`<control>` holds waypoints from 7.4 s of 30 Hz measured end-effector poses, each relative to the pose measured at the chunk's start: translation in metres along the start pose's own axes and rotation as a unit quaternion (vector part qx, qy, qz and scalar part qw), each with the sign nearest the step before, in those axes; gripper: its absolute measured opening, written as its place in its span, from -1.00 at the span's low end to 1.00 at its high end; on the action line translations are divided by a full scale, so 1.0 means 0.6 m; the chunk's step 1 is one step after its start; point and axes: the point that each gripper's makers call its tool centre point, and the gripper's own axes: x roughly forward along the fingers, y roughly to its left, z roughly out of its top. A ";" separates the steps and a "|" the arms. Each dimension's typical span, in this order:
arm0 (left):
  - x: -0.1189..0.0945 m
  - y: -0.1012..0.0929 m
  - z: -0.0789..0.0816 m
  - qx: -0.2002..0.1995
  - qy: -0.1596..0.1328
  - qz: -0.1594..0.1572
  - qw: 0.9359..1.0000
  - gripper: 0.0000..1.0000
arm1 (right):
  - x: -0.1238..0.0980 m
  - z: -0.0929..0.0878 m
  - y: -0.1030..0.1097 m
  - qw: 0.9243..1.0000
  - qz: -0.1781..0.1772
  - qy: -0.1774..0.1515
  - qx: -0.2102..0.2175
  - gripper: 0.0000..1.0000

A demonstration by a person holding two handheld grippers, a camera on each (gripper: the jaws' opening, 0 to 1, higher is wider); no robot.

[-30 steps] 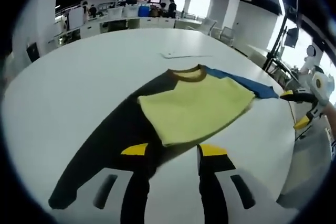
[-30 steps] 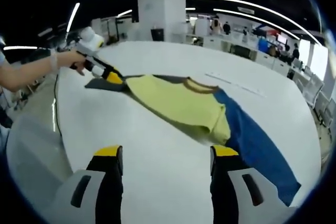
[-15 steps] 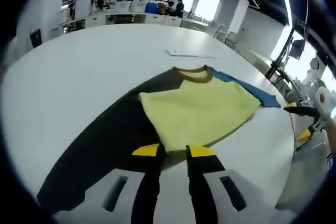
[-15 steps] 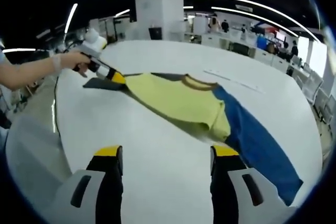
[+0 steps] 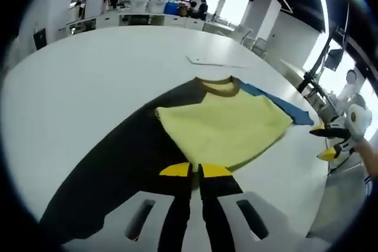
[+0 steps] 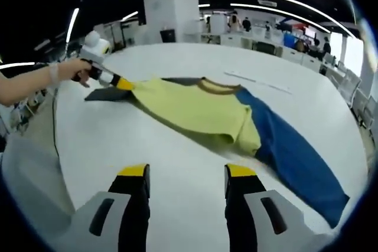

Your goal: Fold the garment on the visible template until the final outline fits inside the template.

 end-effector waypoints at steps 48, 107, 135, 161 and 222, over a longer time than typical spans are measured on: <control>-0.015 0.008 0.044 -0.008 -0.035 0.003 0.999 -1.00 | 0.125 0.011 -0.087 0.979 -0.096 -0.049 0.172 -0.93; -0.118 -0.061 -0.087 0.025 0.017 -0.017 0.999 -1.00 | -0.074 -0.071 -0.050 0.981 -0.051 0.062 -0.178 -0.98; -0.178 -0.122 -0.213 -0.004 0.059 -0.039 0.997 -1.00 | -0.161 -0.172 0.021 0.975 -0.002 0.128 -0.180 -0.97; -0.245 -0.175 -0.202 0.023 0.050 -0.041 0.998 -1.00 | -0.235 -0.109 0.044 0.963 -0.018 0.111 -0.246 -0.98; -0.195 -0.155 -0.342 0.034 0.168 -0.020 0.985 -1.00 | -0.200 -0.254 0.039 0.968 0.034 0.205 -0.138 -0.98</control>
